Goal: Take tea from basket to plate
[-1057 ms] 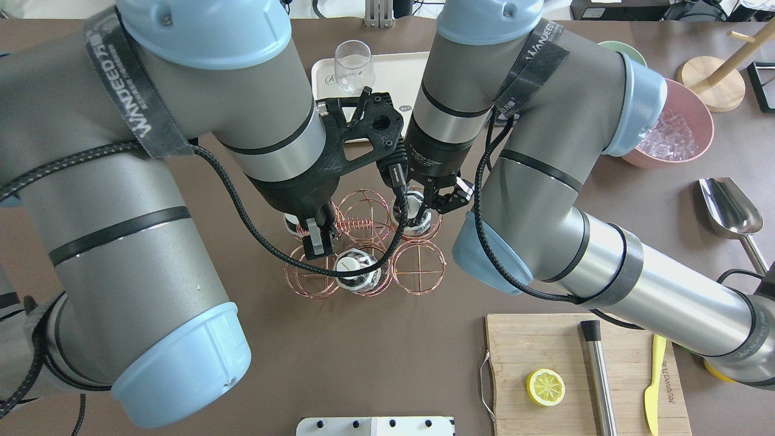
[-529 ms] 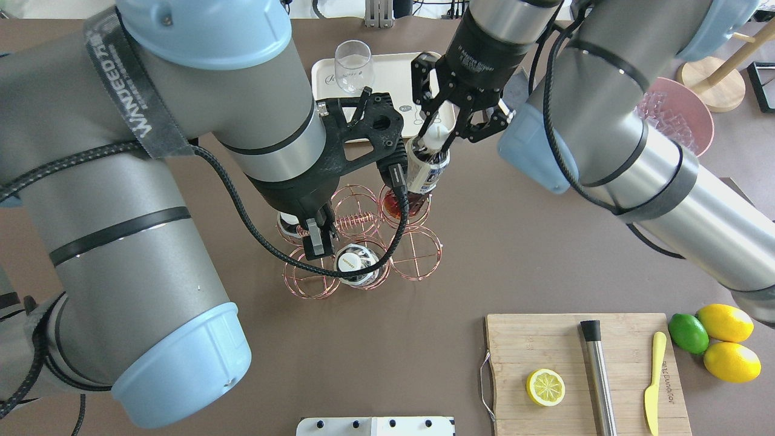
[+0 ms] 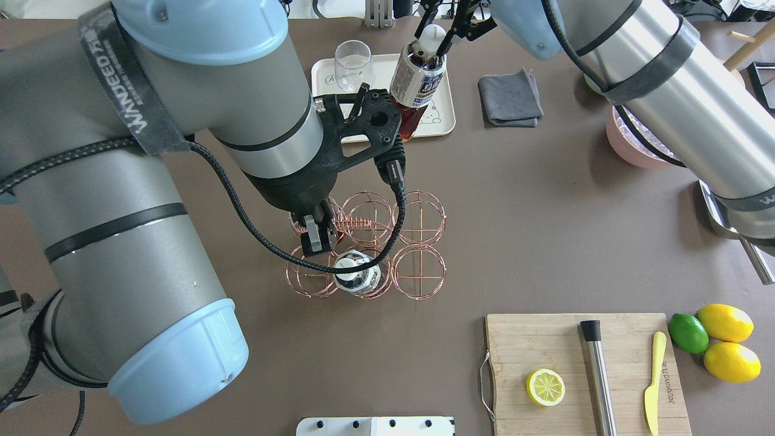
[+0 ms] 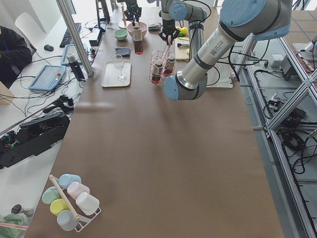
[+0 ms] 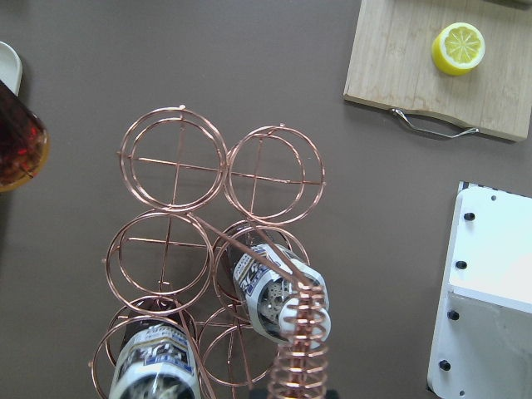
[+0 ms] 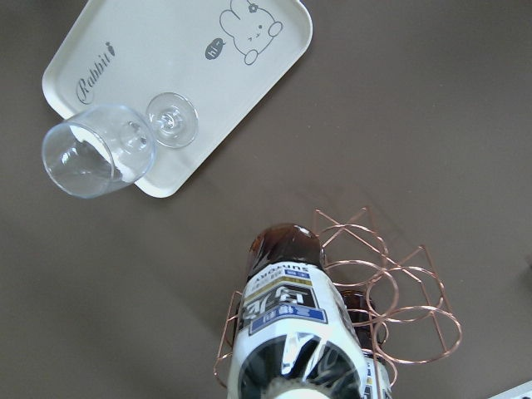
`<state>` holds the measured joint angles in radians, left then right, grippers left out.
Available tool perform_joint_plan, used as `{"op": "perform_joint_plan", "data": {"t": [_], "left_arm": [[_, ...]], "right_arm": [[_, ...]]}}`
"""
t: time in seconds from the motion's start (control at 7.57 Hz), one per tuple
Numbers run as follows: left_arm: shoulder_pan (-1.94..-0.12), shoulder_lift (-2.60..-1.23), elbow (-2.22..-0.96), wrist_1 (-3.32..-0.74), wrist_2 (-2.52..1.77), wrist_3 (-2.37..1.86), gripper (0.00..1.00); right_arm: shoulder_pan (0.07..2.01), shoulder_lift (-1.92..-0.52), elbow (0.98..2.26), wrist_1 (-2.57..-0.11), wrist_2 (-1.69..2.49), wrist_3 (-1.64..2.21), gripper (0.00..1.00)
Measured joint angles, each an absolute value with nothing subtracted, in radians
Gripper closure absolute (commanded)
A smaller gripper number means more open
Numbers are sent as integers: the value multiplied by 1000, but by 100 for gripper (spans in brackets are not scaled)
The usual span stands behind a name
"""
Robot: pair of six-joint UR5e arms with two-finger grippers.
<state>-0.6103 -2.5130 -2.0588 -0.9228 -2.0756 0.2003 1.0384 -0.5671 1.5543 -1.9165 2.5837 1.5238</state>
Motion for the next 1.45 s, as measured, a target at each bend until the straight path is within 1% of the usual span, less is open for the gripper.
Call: {"op": "perform_joint_plan", "data": {"t": [0.4, 0.79, 1.06, 1.45], "left_arm": [[-668, -2514, -2074, -914, -2089, 203, 100], [-758, -2518, -2084, -890, -2170, 233, 100], [-830, -2520, -2116, -801, -2236, 318, 100], [-953, -2505, -2163, -622, -2297, 516, 100]], "right_arm": [[1083, -506, 1390, -1911, 2590, 1410, 100], [1104, -489, 1200, -1780, 2582, 1344, 100], [1105, -481, 1104, -1714, 2562, 1330, 100], [1091, -469, 999, -1626, 2502, 1319, 100]]}}
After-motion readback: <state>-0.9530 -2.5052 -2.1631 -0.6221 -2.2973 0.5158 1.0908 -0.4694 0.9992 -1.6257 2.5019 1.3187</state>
